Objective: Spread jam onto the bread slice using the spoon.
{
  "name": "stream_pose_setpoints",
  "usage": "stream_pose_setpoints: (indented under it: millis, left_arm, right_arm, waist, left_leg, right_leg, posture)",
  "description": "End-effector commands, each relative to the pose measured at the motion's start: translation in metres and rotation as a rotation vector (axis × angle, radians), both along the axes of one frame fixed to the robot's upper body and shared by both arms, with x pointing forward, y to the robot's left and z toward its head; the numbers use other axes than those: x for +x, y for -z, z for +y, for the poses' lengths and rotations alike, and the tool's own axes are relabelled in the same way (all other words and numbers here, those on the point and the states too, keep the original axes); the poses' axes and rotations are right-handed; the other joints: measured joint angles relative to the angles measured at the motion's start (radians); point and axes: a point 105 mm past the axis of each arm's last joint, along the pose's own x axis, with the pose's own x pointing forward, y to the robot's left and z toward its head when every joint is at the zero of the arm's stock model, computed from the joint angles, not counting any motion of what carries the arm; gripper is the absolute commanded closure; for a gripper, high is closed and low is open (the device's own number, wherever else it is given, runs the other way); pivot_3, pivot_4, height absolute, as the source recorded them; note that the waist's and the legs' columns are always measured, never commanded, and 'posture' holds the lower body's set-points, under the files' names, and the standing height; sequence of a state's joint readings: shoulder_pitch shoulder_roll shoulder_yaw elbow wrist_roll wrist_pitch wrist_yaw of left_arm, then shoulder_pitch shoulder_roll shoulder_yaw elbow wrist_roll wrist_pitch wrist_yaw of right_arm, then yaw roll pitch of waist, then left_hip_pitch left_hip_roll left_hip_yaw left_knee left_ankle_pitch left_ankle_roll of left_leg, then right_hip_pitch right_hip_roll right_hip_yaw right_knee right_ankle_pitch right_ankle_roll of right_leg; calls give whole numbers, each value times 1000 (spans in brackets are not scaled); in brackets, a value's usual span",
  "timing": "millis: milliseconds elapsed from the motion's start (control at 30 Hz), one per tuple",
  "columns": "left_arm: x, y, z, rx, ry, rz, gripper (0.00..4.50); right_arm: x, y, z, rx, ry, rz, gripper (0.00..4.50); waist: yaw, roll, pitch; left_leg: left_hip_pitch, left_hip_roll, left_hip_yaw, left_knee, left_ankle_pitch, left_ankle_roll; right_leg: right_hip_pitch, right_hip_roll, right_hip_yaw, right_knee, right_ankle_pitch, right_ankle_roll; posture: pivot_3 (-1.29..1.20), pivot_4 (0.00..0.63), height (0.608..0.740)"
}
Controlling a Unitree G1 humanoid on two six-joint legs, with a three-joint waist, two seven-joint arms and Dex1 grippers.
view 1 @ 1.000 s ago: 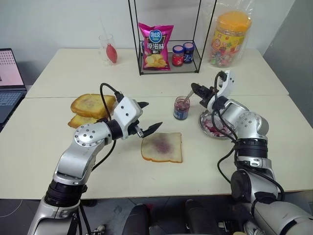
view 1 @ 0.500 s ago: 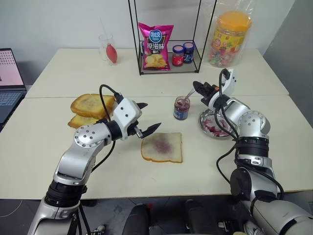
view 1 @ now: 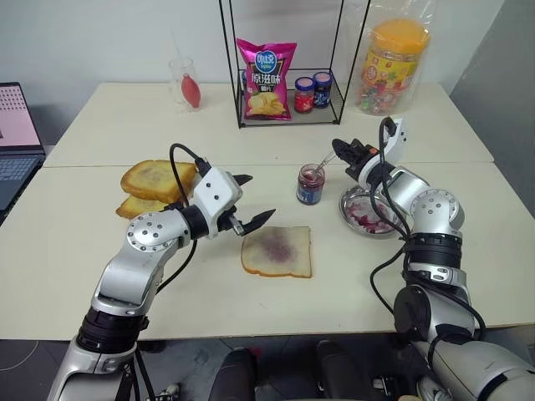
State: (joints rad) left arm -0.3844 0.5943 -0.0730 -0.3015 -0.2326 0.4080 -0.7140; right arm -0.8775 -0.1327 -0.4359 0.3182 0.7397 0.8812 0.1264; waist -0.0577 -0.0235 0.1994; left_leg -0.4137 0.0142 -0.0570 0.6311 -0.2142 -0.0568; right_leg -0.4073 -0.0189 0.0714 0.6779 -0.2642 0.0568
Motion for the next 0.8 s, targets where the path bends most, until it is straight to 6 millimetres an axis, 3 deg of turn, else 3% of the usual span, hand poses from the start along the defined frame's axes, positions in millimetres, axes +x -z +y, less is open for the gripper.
stream_pose_setpoints:
  millis: [33,800]
  left_arm:
    - [-1,-8,1,9,3,-42,134]
    - [0,-8,0,10,12,-45,134]
  right_arm:
    - [-2,-28,-2,39,-2,-78,4486]
    - [-3,-30,-11,138,16,-31,4486]
  waist:
    - [0,0,0]
    - [0,0,0]
  left_leg:
    - [0,0,0,0,0,0]
    - [-1,0,0,0,0,0]
  right_leg:
    - [0,0,0,0,0,0]
    - [0,0,0,0,0,0]
  posture:
    - [0,150,740]
    - [0,150,740]
